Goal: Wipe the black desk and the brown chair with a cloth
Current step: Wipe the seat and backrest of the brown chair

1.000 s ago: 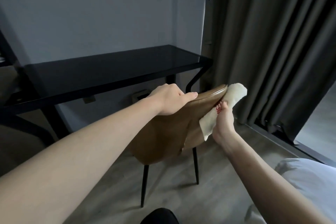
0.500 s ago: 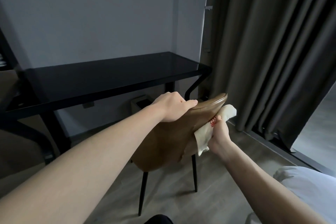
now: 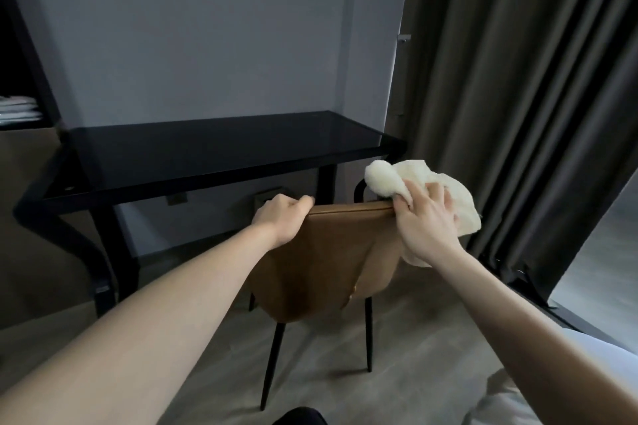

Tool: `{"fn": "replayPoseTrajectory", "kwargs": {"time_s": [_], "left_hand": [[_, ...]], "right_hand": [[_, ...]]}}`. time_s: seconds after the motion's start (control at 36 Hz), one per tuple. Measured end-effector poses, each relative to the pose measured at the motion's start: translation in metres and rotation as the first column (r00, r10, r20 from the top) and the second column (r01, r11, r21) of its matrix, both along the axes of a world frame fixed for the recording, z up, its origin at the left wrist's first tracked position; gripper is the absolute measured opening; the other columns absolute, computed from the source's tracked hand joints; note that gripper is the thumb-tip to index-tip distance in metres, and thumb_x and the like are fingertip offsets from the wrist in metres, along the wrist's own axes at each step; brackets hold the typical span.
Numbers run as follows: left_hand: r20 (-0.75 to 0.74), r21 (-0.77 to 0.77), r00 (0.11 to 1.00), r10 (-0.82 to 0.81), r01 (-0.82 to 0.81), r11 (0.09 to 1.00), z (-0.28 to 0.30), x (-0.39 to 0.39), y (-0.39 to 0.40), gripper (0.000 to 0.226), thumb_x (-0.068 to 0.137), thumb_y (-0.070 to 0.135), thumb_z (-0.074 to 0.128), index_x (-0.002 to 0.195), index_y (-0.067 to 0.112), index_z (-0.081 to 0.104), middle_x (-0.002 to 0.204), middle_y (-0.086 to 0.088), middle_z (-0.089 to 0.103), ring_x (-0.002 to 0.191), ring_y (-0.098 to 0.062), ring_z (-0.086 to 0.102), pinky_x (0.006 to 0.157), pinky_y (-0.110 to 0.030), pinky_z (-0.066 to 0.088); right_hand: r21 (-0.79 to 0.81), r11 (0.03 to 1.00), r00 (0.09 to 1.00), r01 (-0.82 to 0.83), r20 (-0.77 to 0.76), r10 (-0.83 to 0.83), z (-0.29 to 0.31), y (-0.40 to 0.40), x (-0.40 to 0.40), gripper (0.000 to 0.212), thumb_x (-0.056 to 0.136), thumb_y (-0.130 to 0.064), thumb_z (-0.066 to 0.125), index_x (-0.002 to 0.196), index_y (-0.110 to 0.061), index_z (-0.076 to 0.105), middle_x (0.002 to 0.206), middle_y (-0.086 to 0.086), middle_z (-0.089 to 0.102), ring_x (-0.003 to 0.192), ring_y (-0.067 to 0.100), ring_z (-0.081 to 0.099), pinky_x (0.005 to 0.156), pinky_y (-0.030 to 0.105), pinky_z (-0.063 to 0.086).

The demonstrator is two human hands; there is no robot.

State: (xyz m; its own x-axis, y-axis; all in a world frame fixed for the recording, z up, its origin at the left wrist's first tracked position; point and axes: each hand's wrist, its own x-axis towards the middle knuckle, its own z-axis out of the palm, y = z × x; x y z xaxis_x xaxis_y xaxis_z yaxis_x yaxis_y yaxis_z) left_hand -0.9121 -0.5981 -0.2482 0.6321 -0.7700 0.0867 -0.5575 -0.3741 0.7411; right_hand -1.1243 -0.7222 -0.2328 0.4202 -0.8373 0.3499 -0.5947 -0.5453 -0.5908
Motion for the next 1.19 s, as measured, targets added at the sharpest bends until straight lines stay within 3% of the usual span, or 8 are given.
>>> {"fn": "replayPoseTrajectory", "kwargs": {"time_s": [0.14, 0.25, 0.42, 0.56, 0.75, 0.86, 1.06, 1.19], "left_hand": [[-0.048, -0.038, 0.998, 0.040, -0.041, 0.998, -0.006, 0.007, -0.006, 0.049, 0.094, 0.048, 0.039, 0.060, 0.014, 0.045, 0.070, -0.008, 0.060, 0.081, -0.031, 0.063, 0.080, -0.042, 0.048], [-0.066, -0.026, 0.997, 0.045, -0.047, 0.999, -0.007, 0.009, -0.010, 0.041, 0.082, 0.049, 0.037, 0.059, 0.016, 0.040, 0.063, -0.005, 0.052, 0.071, -0.030, 0.057, 0.070, -0.039, 0.041], [-0.075, -0.014, 0.994, 0.079, -0.080, 0.997, -0.005, 0.004, -0.012, 0.045, 0.091, 0.044, 0.040, 0.056, 0.017, 0.032, 0.062, -0.003, 0.048, 0.068, -0.027, 0.052, 0.067, -0.037, 0.037], [-0.123, -0.021, 0.989, 0.081, -0.084, 0.996, -0.003, 0.000, -0.007, 0.044, 0.094, 0.043, 0.038, 0.060, 0.016, 0.037, 0.064, -0.004, 0.051, 0.072, -0.027, 0.055, 0.069, -0.037, 0.039], [-0.168, 0.007, 0.985, 0.042, -0.041, 0.999, 0.007, -0.005, 0.002, 0.037, 0.086, 0.041, 0.032, 0.064, 0.015, 0.046, 0.073, -0.007, 0.057, 0.075, -0.028, 0.054, 0.066, -0.039, 0.037], [-0.203, -0.006, 0.978, 0.036, -0.038, 0.999, 0.003, 0.001, 0.000, 0.030, 0.100, 0.021, 0.030, 0.083, 0.010, 0.053, 0.084, -0.009, 0.058, 0.083, -0.030, 0.058, 0.074, -0.041, 0.046], [-0.058, -0.030, 0.998, -0.038, 0.036, 0.999, -0.004, 0.006, -0.005, 0.049, 0.100, 0.038, 0.035, 0.056, 0.019, 0.041, 0.062, -0.002, 0.050, 0.067, -0.025, 0.051, 0.066, -0.037, 0.035], [-0.031, -0.025, 0.989, -0.145, 0.144, 0.989, -0.009, 0.019, -0.007, 0.053, 0.098, 0.044, 0.034, 0.060, 0.008, 0.043, 0.060, -0.007, 0.052, 0.065, -0.028, 0.057, 0.064, -0.037, 0.039]], "right_hand": [[-0.159, 0.985, 0.982, -0.071, -0.186, 0.041, 0.005, 0.011, 0.030, 0.033, 0.099, -0.042, 0.032, 0.125, -0.039, 0.053, 0.131, 0.001, 0.045, 0.137, 0.031, 0.028, 0.110, 0.054, 0.025], [-0.245, 0.966, 0.987, -0.084, -0.153, 0.047, 0.001, 0.006, 0.028, 0.030, 0.098, -0.043, 0.033, 0.116, -0.038, 0.056, 0.119, -0.004, 0.051, 0.128, 0.028, 0.037, 0.105, 0.053, 0.029], [-0.148, 0.989, 0.989, -0.022, -0.151, -0.001, 0.015, -0.016, 0.024, 0.032, 0.097, -0.038, 0.033, 0.104, -0.032, 0.064, 0.109, -0.002, 0.058, 0.117, 0.029, 0.046, 0.096, 0.048, 0.033], [-0.044, 0.999, 0.978, 0.015, -0.208, -0.024, 0.023, -0.008, 0.025, 0.042, 0.095, -0.042, 0.026, 0.114, -0.035, 0.062, 0.127, 0.001, 0.055, 0.132, 0.028, 0.040, 0.103, 0.052, 0.031], [-0.222, 0.961, 0.959, -0.165, -0.264, 0.104, 0.008, 0.050, 0.034, 0.045, 0.101, -0.050, 0.026, 0.138, -0.036, 0.049, 0.137, -0.002, 0.048, 0.133, 0.026, 0.035, 0.106, 0.052, 0.025], [-0.235, 0.957, 0.968, -0.169, -0.225, 0.116, 0.010, 0.038, 0.027, 0.039, 0.102, -0.050, 0.029, 0.133, -0.039, 0.050, 0.123, -0.005, 0.057, 0.121, 0.024, 0.046, 0.099, 0.048, 0.027], [-0.173, 0.984, 0.992, -0.046, -0.122, 0.025, 0.010, 0.001, 0.030, 0.033, 0.098, -0.046, 0.032, 0.095, -0.037, 0.063, 0.096, -0.008, 0.063, 0.108, 0.023, 0.053, 0.088, 0.044, 0.032], [-0.214, 0.977, 0.997, 0.006, -0.070, -0.022, -0.002, 0.010, 0.033, 0.026, 0.097, -0.040, 0.041, 0.113, -0.045, 0.062, 0.101, -0.015, 0.059, 0.113, 0.016, 0.045, 0.090, 0.036, 0.021]]}}
